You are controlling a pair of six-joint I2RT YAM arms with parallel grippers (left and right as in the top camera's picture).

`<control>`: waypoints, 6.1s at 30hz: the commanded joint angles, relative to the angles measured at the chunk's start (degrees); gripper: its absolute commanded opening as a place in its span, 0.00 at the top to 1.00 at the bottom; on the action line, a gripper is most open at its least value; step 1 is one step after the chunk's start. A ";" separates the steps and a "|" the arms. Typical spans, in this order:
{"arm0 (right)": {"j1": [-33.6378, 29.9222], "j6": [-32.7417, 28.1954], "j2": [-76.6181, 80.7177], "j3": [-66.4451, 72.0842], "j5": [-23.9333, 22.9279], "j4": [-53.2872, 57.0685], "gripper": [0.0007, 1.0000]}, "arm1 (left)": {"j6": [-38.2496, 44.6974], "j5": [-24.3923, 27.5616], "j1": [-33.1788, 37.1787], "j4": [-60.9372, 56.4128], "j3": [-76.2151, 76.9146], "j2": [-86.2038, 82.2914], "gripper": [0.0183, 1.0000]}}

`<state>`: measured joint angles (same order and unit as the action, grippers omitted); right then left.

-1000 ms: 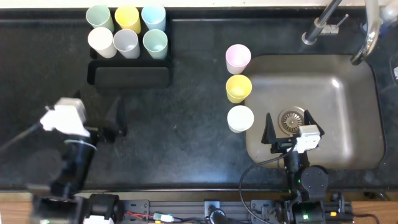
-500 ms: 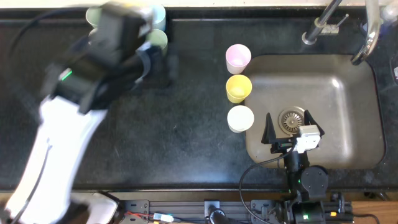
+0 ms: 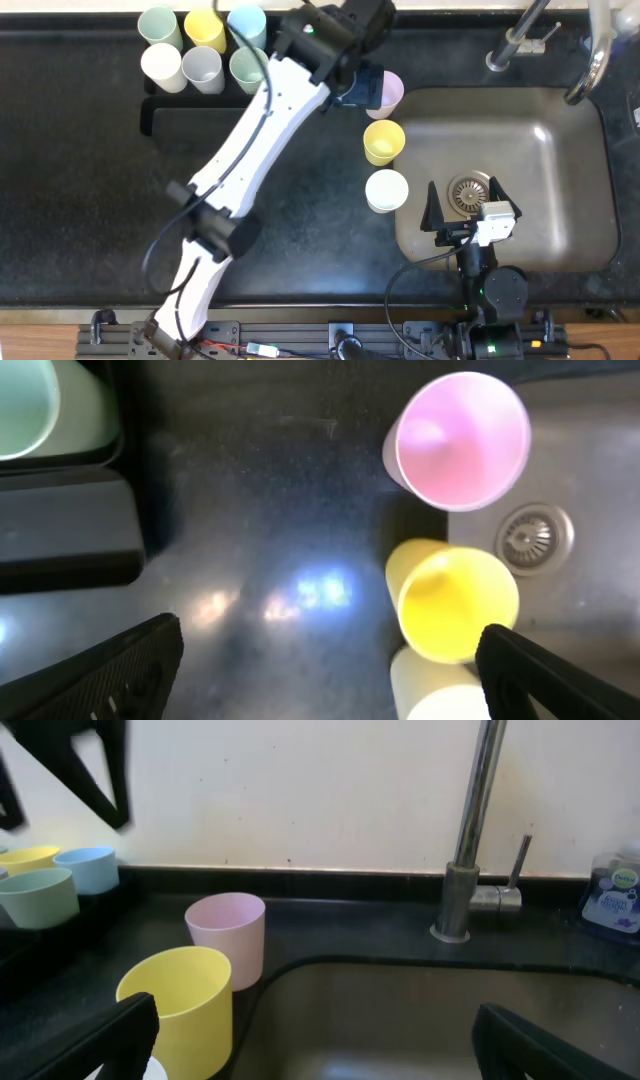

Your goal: Store Cups

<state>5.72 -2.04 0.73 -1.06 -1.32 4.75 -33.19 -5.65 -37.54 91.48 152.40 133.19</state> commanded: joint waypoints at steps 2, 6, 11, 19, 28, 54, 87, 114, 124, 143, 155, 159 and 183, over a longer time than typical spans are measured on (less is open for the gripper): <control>0.37 0.35 -0.48 0.79 0.39 -0.31 0.00 | -1.86 0.26 -0.57 -0.63 3.63 6.78 0.05; 0.37 0.35 -0.48 0.79 0.39 -0.31 0.00 | -1.86 0.63 -0.57 -1.90 5.42 10.91 0.06; 0.37 0.35 -0.48 0.79 0.39 -0.31 0.00 | -3.17 0.42 -0.57 -3.41 9.22 15.65 0.06; 0.37 0.35 -0.48 0.79 0.39 -0.31 0.00 | -4.66 0.39 -0.57 -6.10 10.12 18.12 0.06; 0.37 0.35 -0.48 0.79 0.39 -0.31 0.00 | -4.83 0.39 -0.57 -7.21 10.12 20.17 0.42; 0.37 0.35 -0.48 0.79 0.39 -0.31 0.00 | 8.44 -8.35 17.44 -11.96 -10.73 -23.80 0.98; 0.37 0.35 -0.48 0.79 0.39 -0.31 0.00 | 25.49 4.74 50.38 -34.84 -62.99 -29.51 0.98; 0.37 0.35 -0.48 0.79 0.39 -0.31 0.00 | 24.15 5.64 50.34 -38.51 -62.99 -24.35 0.86; 0.37 0.35 -0.48 0.79 0.39 -0.31 0.00 | 22.40 5.55 48.98 -38.64 -62.07 -35.80 0.19; 0.37 0.35 -0.48 0.79 0.39 -0.31 0.00 | -4.81 2.82 -1.03 -24.98 -46.88 -32.15 0.00; 0.37 0.35 -0.48 0.79 0.39 -0.31 0.00 | -7.85 1.68 -7.91 -28.72 -46.88 -20.65 0.07; 0.37 0.35 -0.48 0.79 0.39 -0.31 0.00 | -7.82 -0.66 -7.91 -30.86 -46.88 -18.36 0.10; 0.37 0.35 -0.48 0.79 0.39 -0.31 0.00 | -11.67 -1.73 -8.94 -35.28 -46.88 -10.34 0.98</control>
<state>5.72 -1.91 0.73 -1.06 -1.32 4.73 -44.49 -6.61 -45.80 56.12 105.21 122.43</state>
